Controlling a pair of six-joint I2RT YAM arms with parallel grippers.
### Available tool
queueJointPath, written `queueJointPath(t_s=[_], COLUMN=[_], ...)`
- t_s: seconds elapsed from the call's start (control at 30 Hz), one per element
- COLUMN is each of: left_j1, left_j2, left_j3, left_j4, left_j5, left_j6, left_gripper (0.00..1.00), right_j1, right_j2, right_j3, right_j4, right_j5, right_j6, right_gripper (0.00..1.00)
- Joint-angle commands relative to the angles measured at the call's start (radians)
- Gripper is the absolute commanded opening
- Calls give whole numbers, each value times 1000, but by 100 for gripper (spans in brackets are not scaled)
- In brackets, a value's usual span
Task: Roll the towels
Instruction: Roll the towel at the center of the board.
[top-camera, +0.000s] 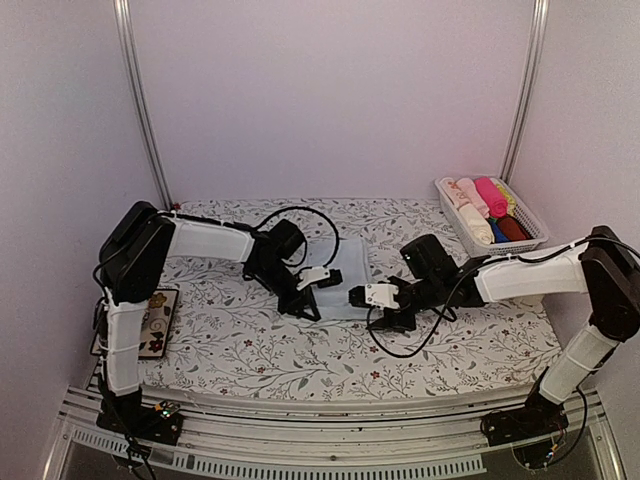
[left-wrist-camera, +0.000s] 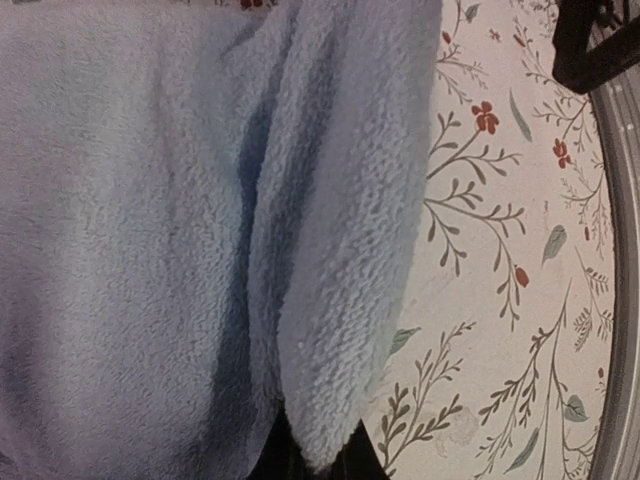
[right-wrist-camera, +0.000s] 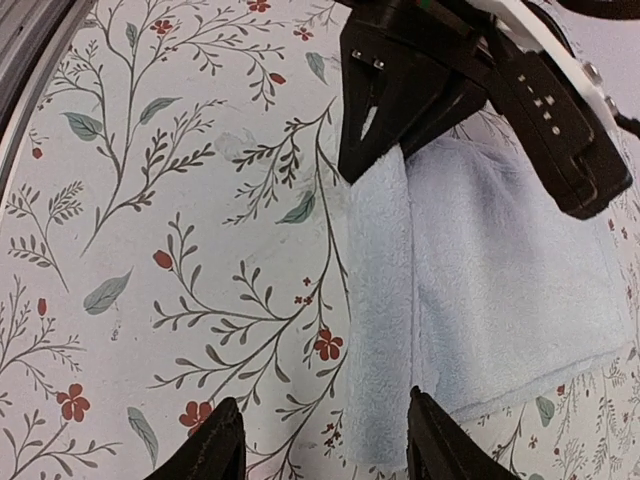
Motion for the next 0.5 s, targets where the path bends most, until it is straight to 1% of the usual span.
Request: queueJointPath(t_s=[0.0,0.2,0.3,0.47], left_j1=[8,23,30,35], left_j2=[84,130,140,150], left_j3=[55,109,121,127], left_j4=[-166,-225,-237,-246], left_j5=[63,87,105,115], left_j6=[-29,-41,-42,-39], left_gripper=[0,0,0,0], right_j1=[52,86,89,90], right_j2=[8,61,102,146], right_j3=[-19,-1,21,25], right_j4=[101,145,139,172], right_j5=[66,82,95,160], right_j6=[-97,-126,-134,-132], right_gripper=[56,55,55,53])
